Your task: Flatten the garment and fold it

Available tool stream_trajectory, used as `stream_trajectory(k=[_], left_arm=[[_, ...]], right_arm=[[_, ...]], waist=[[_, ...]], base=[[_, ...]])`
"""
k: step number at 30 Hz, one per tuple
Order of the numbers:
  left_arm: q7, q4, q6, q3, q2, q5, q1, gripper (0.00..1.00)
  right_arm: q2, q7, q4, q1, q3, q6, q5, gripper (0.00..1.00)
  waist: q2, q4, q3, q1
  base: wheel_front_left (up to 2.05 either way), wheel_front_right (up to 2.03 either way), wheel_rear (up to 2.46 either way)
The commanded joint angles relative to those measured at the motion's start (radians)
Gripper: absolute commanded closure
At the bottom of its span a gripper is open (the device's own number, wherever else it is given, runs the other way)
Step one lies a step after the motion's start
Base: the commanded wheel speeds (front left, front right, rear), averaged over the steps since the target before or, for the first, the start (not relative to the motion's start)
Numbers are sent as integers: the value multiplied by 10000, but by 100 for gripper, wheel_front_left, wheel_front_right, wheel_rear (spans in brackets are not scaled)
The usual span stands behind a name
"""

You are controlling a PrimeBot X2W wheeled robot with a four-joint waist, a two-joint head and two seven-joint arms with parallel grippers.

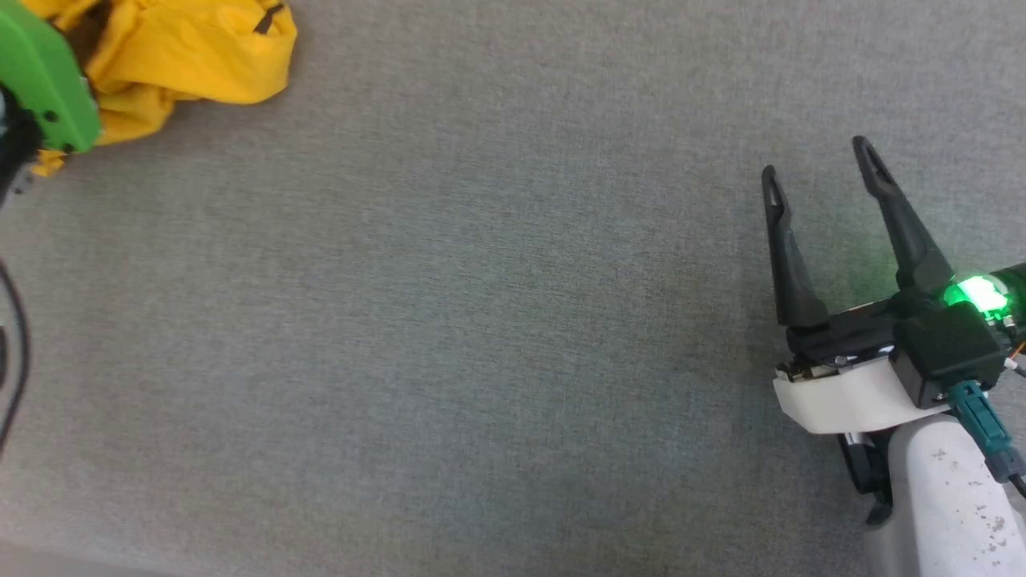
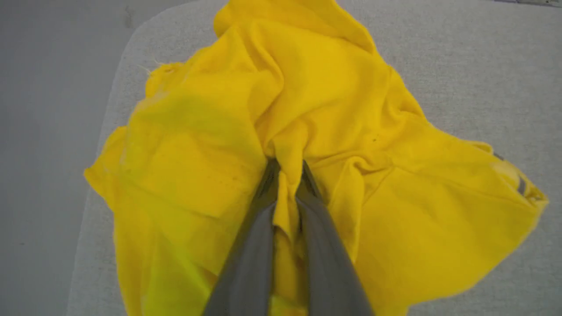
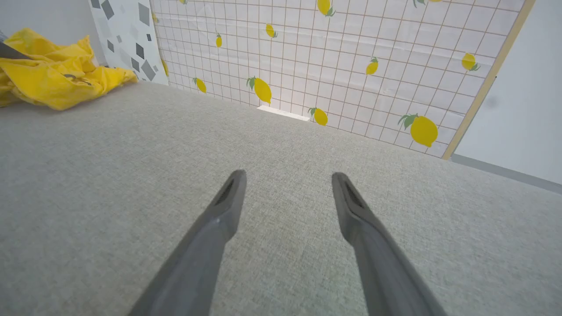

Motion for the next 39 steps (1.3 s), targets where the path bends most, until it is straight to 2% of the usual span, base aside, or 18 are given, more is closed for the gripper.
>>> stream_trajectory(k=[1,7,15,20,24,28,34,39], left_arm=[[-175,-44,-8,96,225,35,-154,100],[-540,-406,190,449,528,-52,-196,100],[277,-1605,135,303,1124,-174,-157,100],[656,-2735,193,253,1171,-324,-189,100],[969,-3750,328,147,929,-532,-204,100],[1241,-4780,543,-10,410,-880,-166,100],[1558,-6273,920,-716,-729,-1124,30,100],[1332,-6516,1252,-1645,-1833,-731,438,100]], right_arm=[[-8,-105,101,-73,21,-17,100,0],[-8,-292,559,178,-46,-17,495,0],[-8,-472,1035,798,-278,-17,1128,0],[-8,-520,1209,1240,-532,-17,1440,0],[-8,-533,1247,1566,-797,-17,1628,0],[-8,-537,1114,1797,-1103,-17,1789,0],[-8,-538,854,2032,-1772,-17,1905,0],[-8,-539,742,2222,-2244,-17,1898,0]], waist=[[0,95,-539,-1],[0,-77,-1683,-1],[0,-525,-3214,-1],[0,-831,-3993,-1],[0,-1138,-4505,-1],[0,-1540,-4859,-1],[0,-2195,-5069,-1],[0,-2586,-5040,-1]], base=[[0,0,0],[0,0,0],[0,0,0],[0,0,0],[0,0,0],[0,0,0],[0,0,0],[0,0,0]])
